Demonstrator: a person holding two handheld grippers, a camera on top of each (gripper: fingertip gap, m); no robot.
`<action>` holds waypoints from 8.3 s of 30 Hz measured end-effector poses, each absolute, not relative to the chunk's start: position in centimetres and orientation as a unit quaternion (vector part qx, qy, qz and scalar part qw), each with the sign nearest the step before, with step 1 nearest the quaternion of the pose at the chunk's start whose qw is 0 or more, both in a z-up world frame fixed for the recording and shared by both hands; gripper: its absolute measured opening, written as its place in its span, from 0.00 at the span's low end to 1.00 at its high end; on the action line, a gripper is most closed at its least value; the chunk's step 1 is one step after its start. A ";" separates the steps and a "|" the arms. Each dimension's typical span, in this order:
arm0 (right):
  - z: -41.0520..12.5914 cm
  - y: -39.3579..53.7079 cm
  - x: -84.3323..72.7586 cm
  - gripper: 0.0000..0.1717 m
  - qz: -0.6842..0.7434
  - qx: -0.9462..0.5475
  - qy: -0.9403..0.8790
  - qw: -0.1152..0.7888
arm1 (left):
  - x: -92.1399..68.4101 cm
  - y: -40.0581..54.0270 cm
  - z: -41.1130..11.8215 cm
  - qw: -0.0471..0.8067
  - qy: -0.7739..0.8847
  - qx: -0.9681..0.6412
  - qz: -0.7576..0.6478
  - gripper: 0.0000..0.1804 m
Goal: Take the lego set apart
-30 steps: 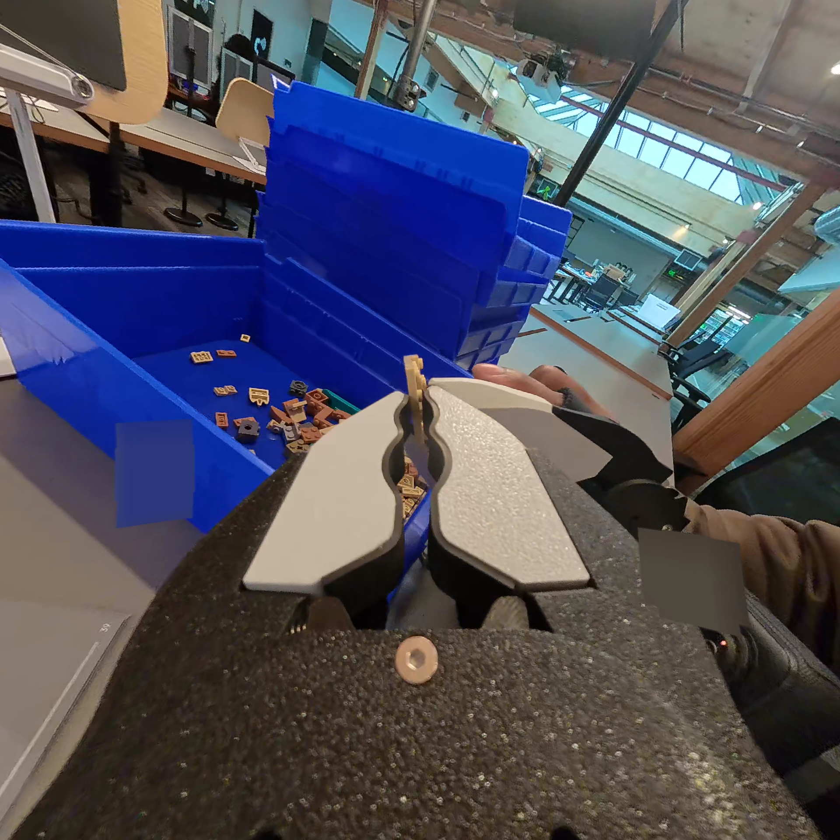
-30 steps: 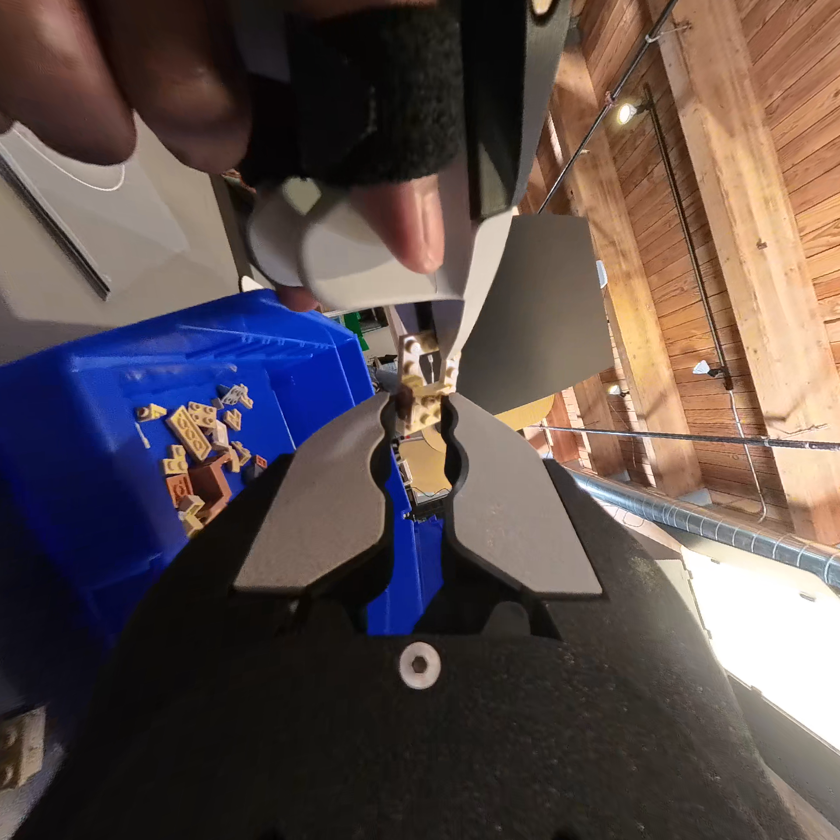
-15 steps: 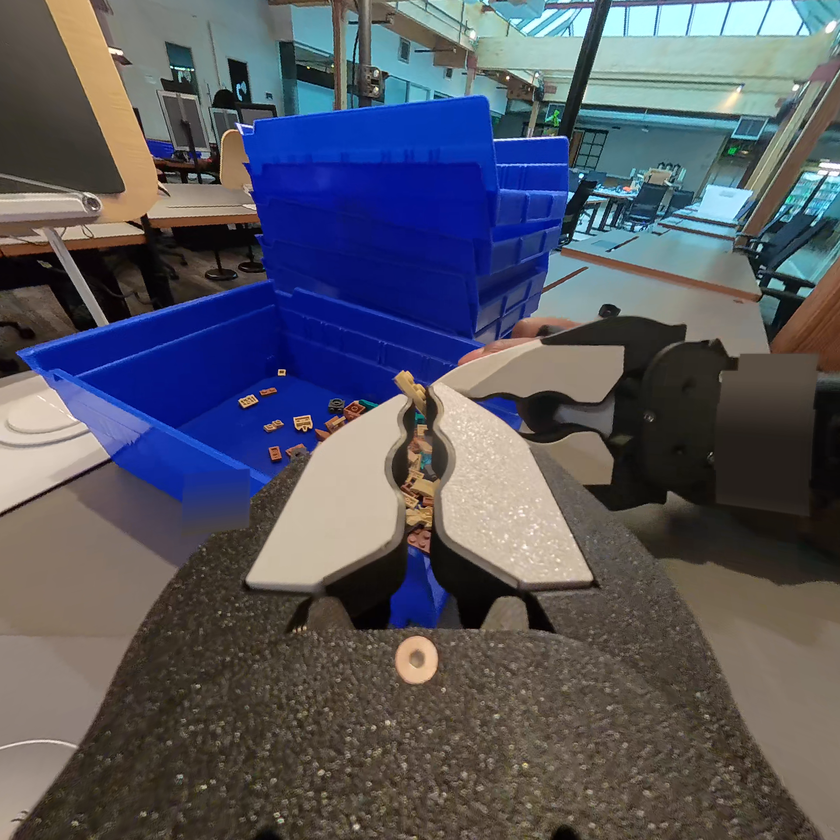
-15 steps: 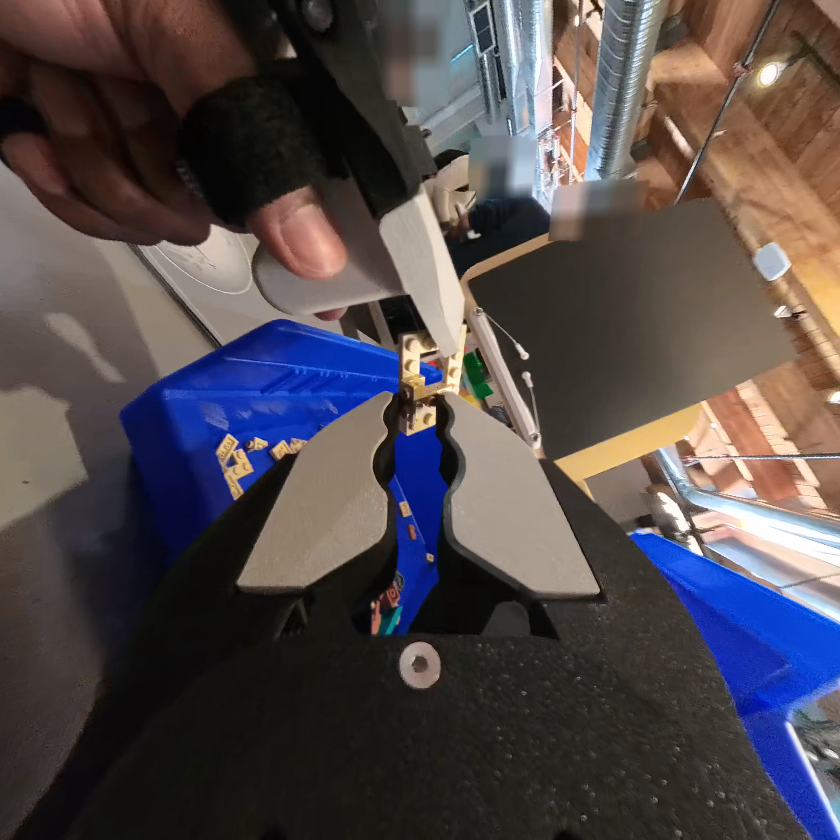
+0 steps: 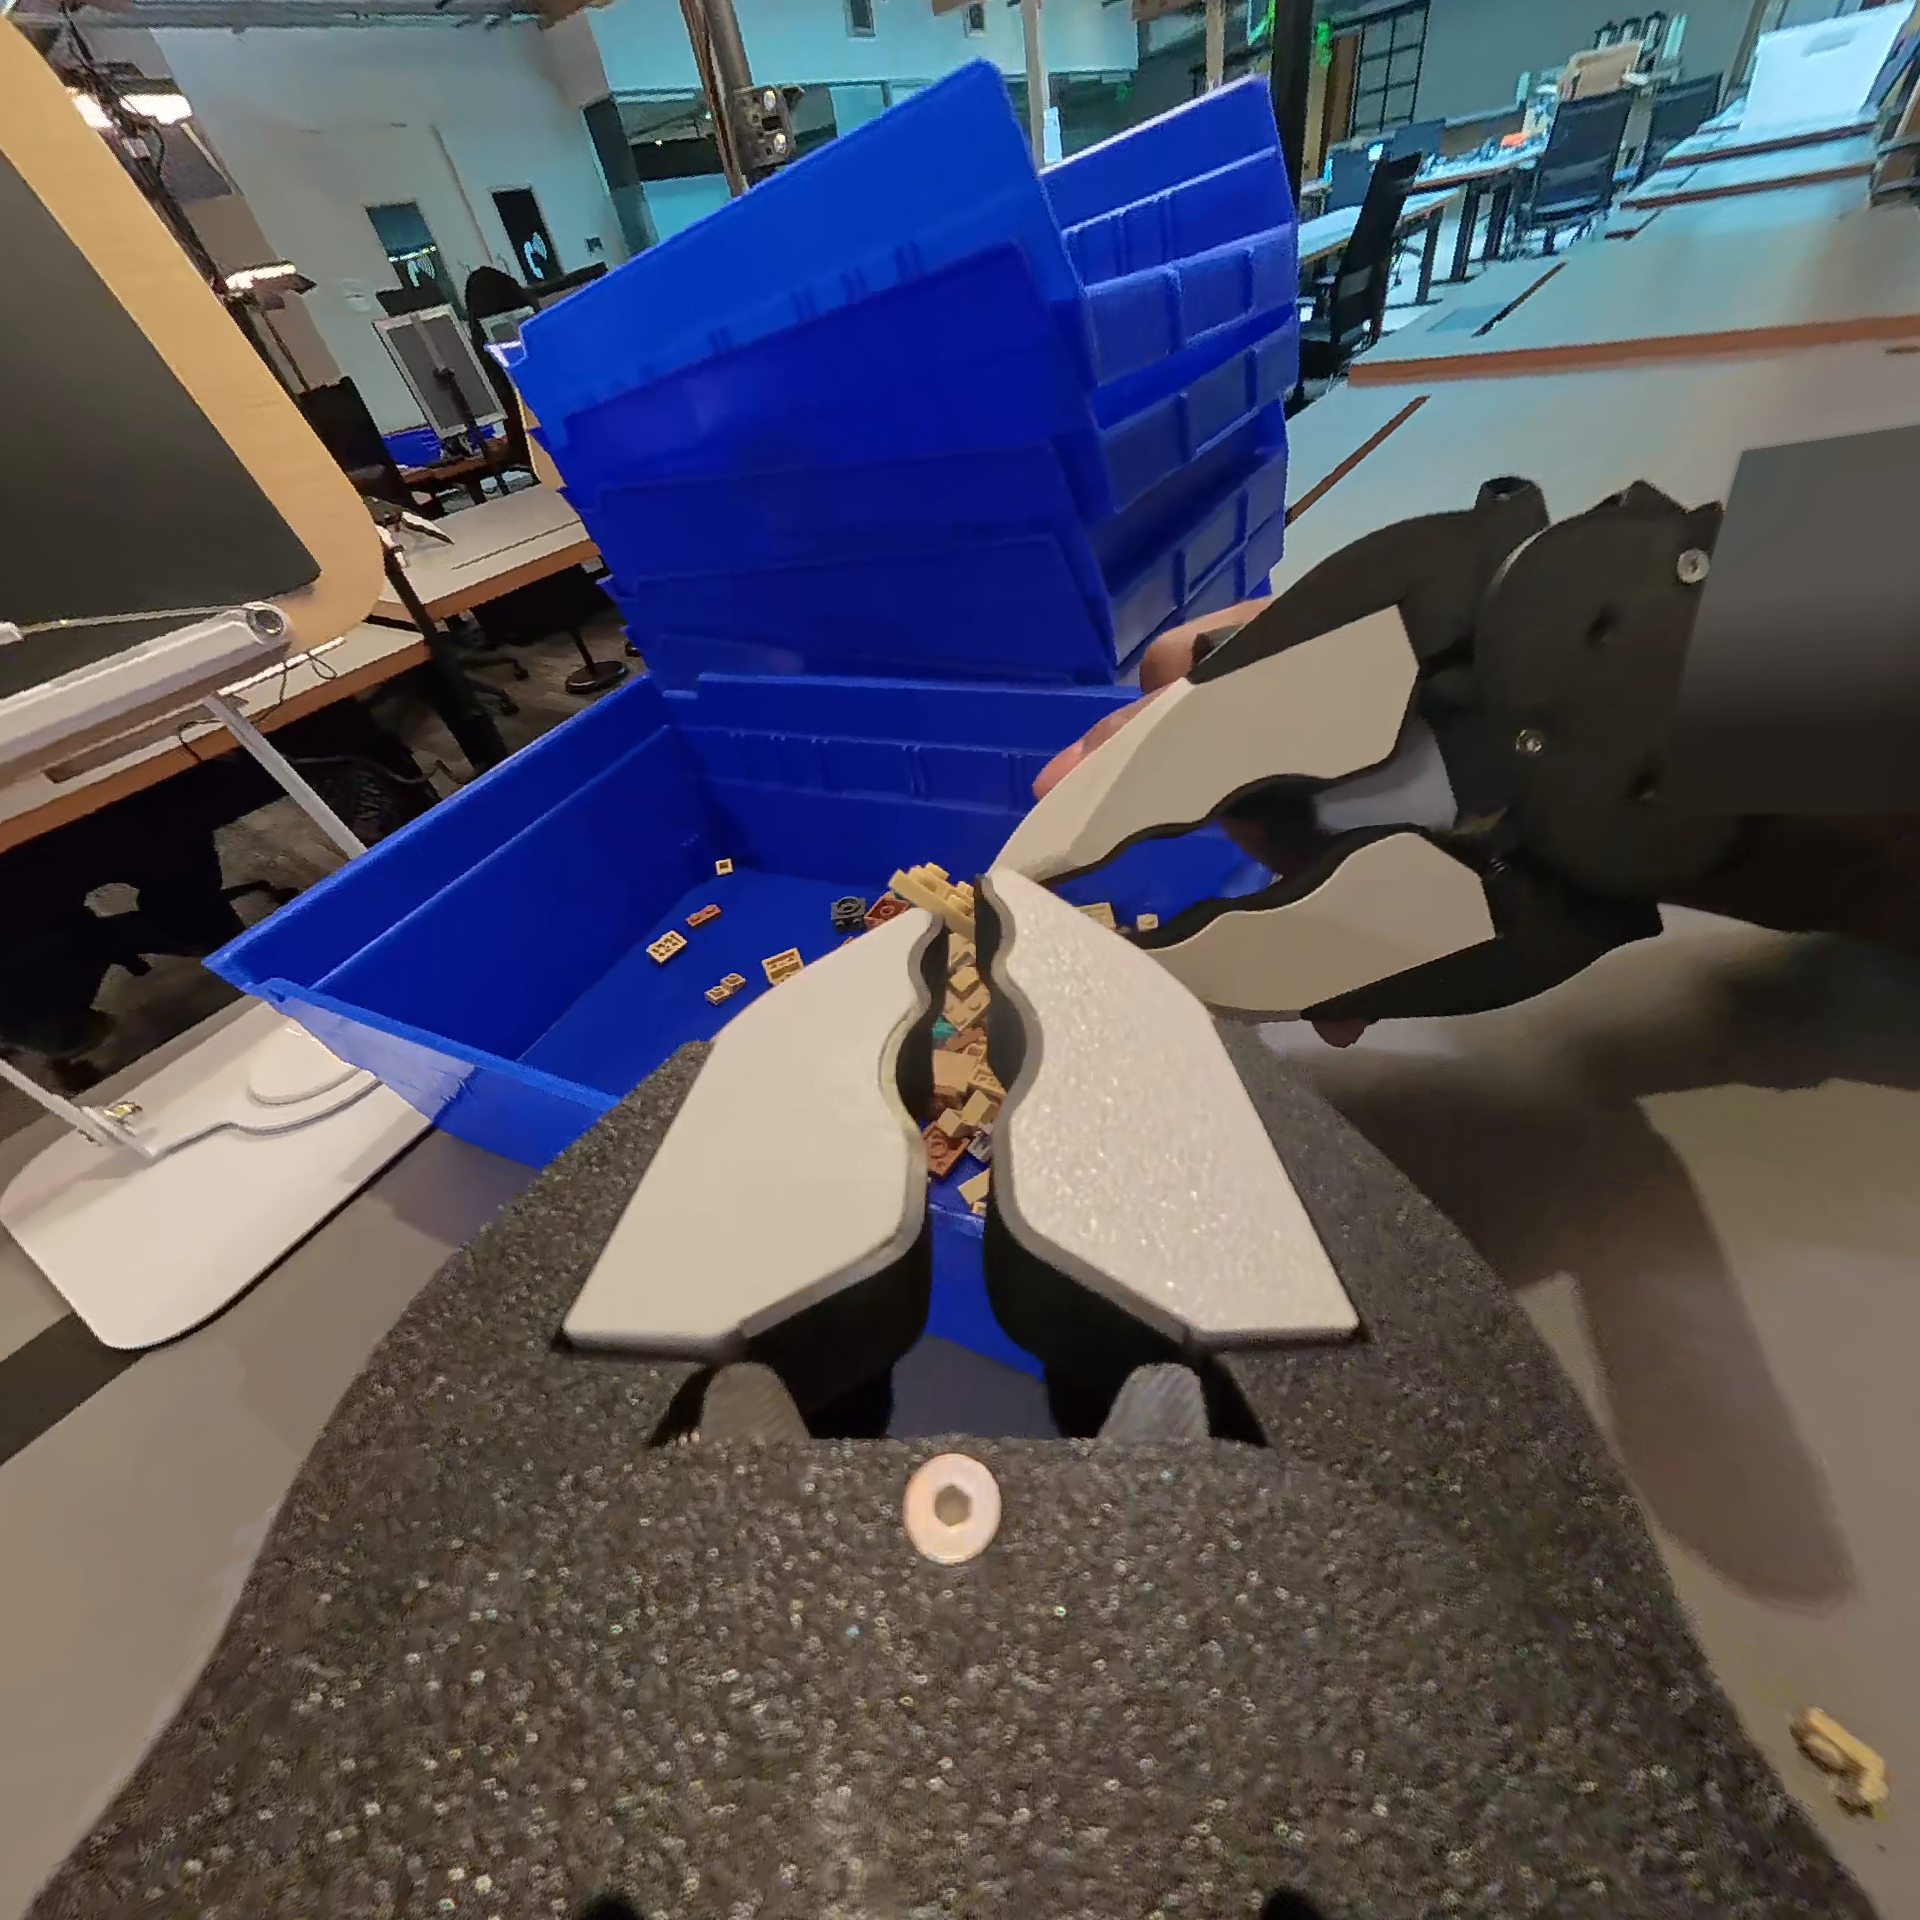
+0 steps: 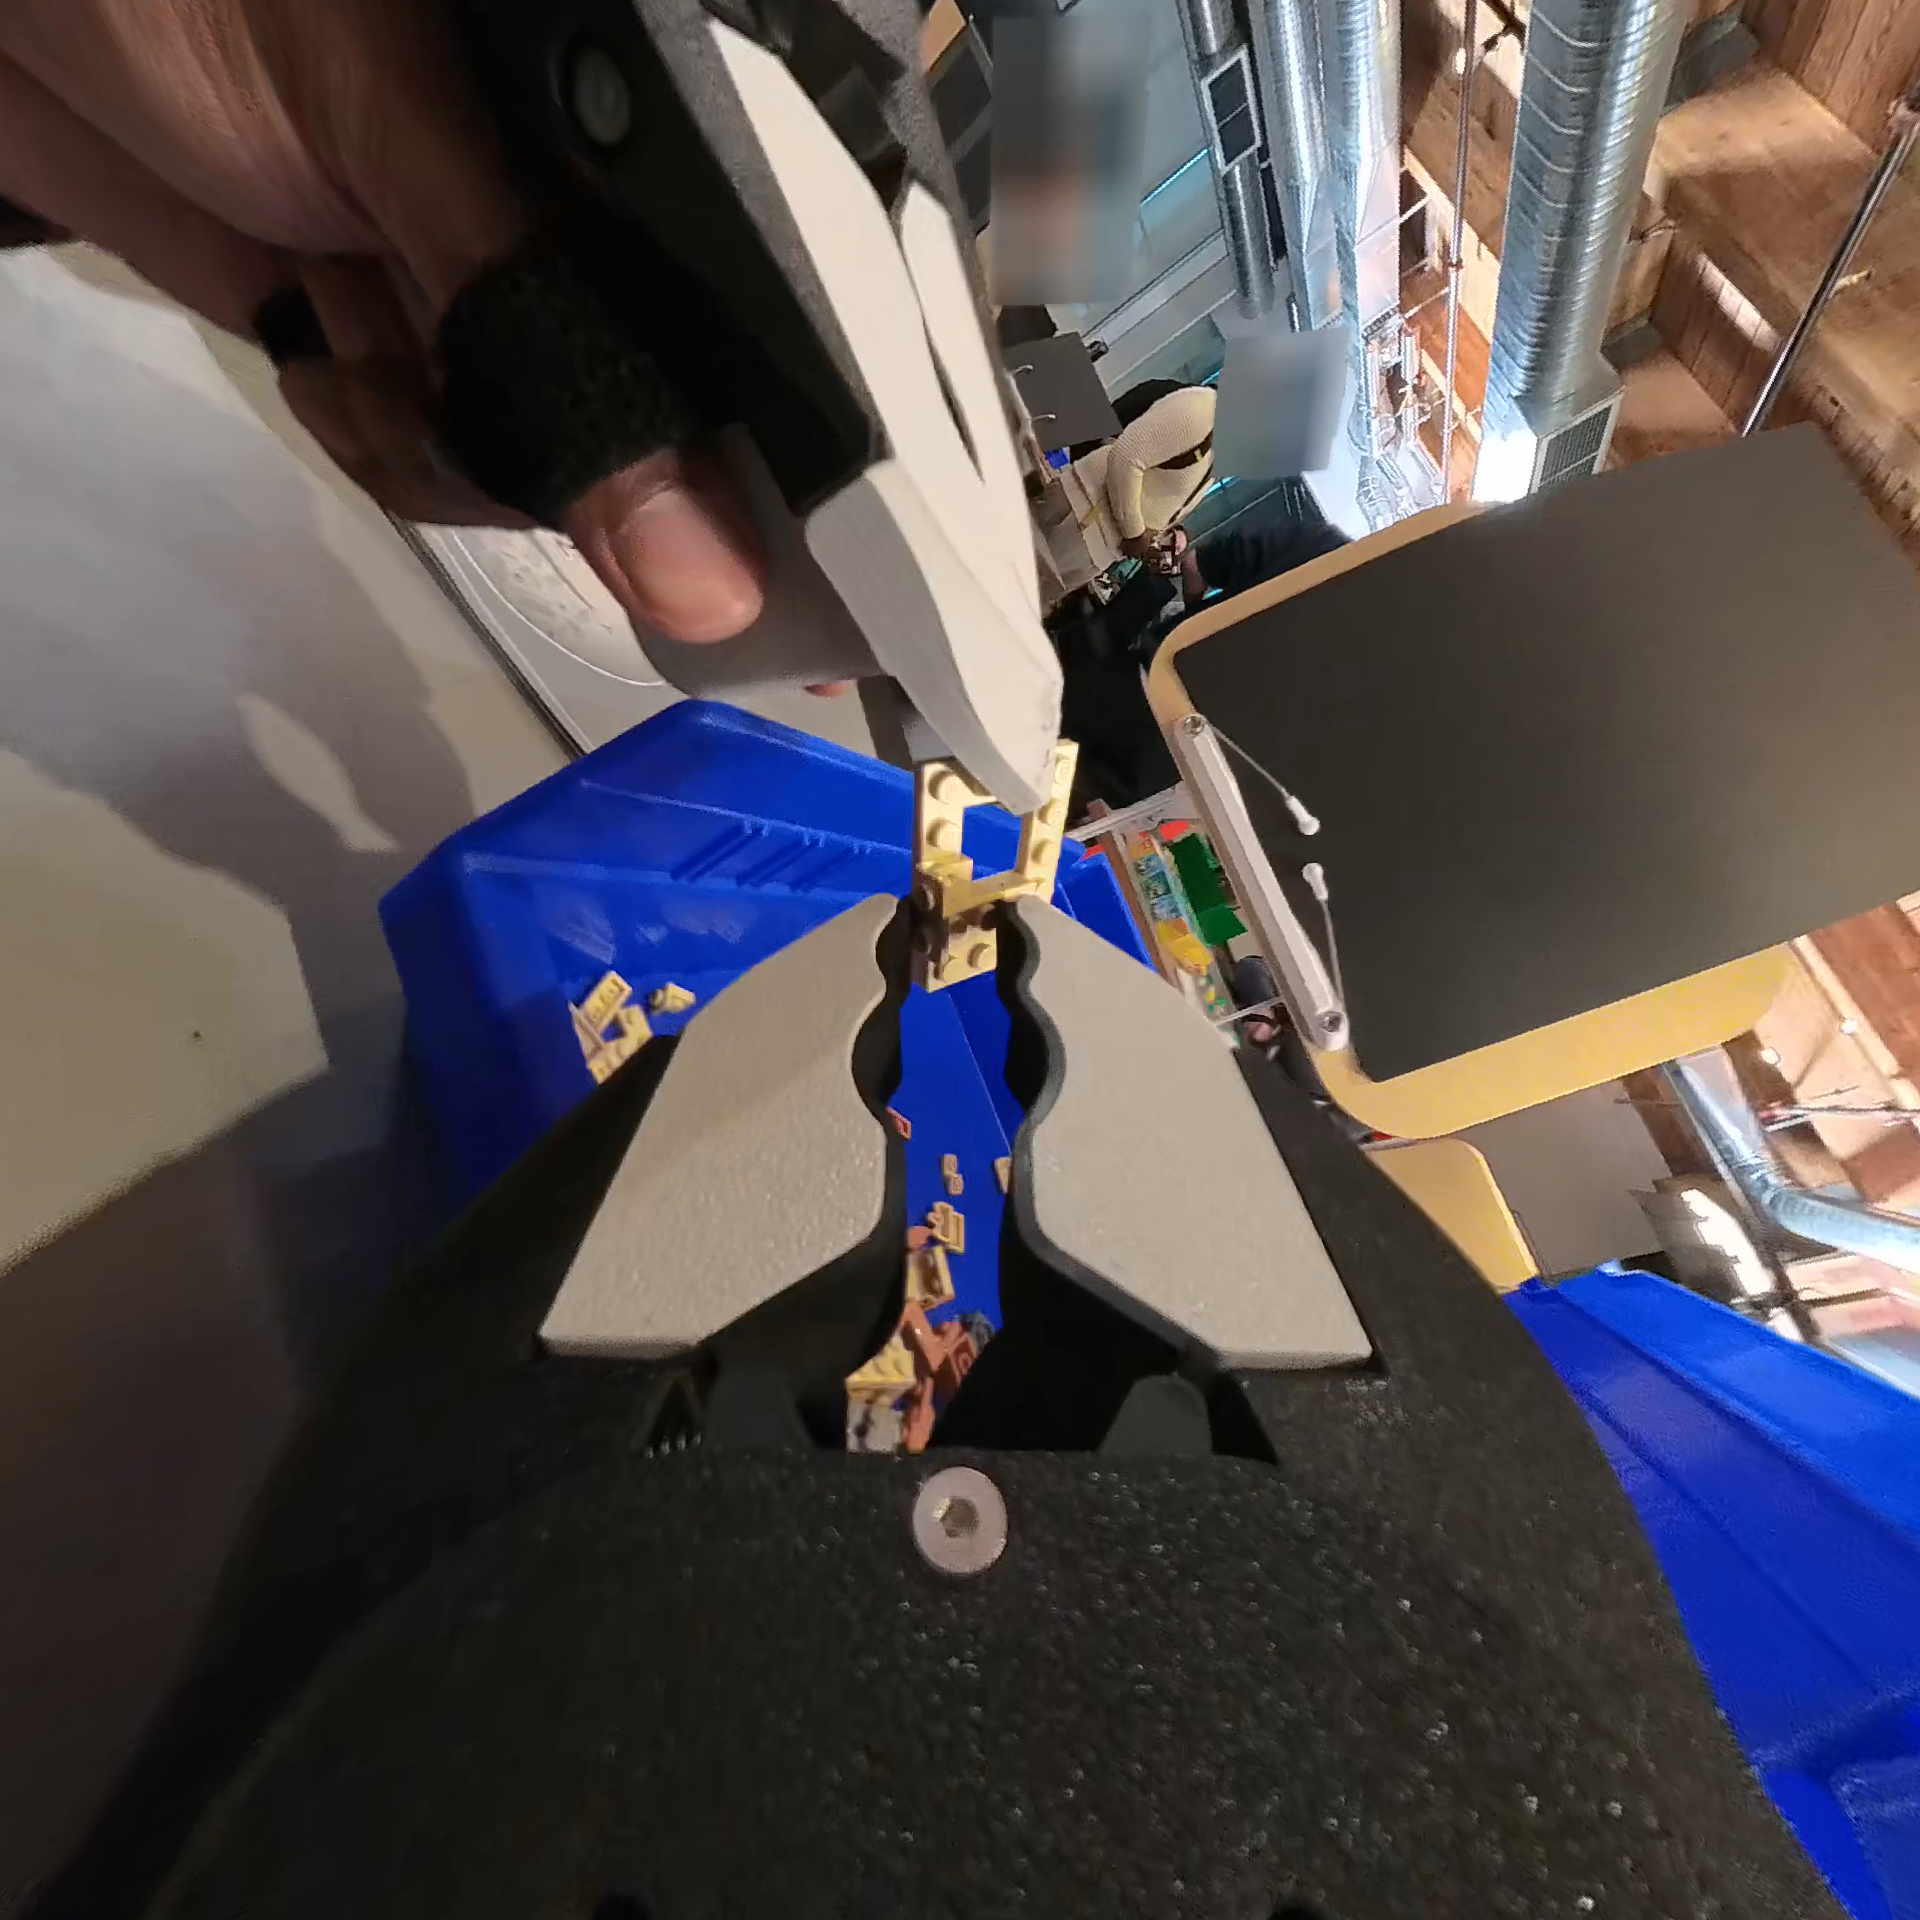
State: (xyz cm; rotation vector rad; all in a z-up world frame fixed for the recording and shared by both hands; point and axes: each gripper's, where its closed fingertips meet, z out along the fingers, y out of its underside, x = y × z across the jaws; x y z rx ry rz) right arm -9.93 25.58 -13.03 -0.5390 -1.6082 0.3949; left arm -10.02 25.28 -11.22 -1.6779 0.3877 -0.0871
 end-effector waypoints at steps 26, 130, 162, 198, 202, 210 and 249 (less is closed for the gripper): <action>-11.9 25.3 -9.9 0.09 -0.050 -0.144 -0.616 0.773 | -10.4 25.1 -10.3 0.665 0.068 -0.736 -0.105 0.02; -12.7 27.1 -10.1 0.20 0.131 -0.267 -0.679 0.671 | -10.7 25.2 -12.5 0.591 0.130 -0.791 -0.090 0.02; -6.8 25.2 -6.7 0.21 0.624 -0.321 -0.515 0.492 | -10.7 26.4 -12.0 0.607 0.069 -0.772 -0.175 0.11; -7.9 21.6 -7.5 0.20 0.509 -0.240 -0.588 0.581 | -5.5 23.1 -7.0 0.595 0.069 -0.641 -0.480 0.04; -8.2 22.2 -7.9 0.17 0.488 -0.260 -0.591 0.588 | -6.5 23.6 -7.1 0.631 0.079 -0.662 -0.397 0.04; -8.6 23.6 -8.4 0.10 0.464 -0.325 -0.607 0.557 | -8.2 24.1 -7.3 0.692 0.148 -0.688 -0.159 0.04; -10.8 27.5 -9.5 0.02 0.594 -0.538 -0.478 0.360 | -8.6 25.5 -9.2 0.705 0.247 -0.665 0.009 0.00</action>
